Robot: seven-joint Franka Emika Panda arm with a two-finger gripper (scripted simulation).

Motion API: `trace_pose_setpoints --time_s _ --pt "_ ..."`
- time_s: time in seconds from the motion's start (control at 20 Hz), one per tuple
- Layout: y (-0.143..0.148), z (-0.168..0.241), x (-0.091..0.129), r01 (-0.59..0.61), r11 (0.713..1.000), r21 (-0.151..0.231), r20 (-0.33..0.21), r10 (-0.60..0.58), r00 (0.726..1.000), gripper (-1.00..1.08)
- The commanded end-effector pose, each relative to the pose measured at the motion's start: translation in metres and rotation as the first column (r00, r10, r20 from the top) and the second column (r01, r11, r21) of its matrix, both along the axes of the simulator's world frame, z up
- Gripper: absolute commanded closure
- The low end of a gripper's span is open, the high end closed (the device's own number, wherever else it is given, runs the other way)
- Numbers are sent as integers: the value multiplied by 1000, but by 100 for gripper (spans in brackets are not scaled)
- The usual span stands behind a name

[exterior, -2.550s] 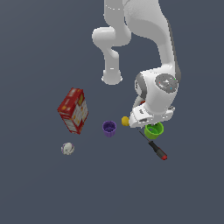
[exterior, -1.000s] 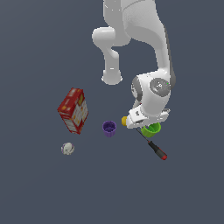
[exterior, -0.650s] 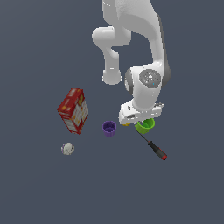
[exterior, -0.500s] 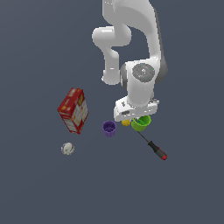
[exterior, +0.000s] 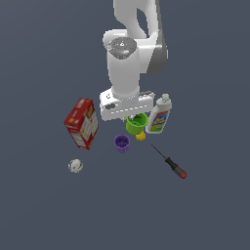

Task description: Pick up a designated object from a clutter of objects.

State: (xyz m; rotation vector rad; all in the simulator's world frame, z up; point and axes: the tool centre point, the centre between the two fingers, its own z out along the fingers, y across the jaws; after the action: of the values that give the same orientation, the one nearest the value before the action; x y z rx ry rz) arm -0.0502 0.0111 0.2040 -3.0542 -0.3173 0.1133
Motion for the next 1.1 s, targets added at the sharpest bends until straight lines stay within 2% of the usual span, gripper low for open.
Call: trace_pose_setpoints --time_s 0.0,0.75,1.05 --pt "-26 20 -5 0 1000 1 2 0 1000 108" --pt "-179 135 -31 0 1000 -1 1 0 1000 108" --pt "-221 166 -35 0 1000 -3 1 0 1000 108"
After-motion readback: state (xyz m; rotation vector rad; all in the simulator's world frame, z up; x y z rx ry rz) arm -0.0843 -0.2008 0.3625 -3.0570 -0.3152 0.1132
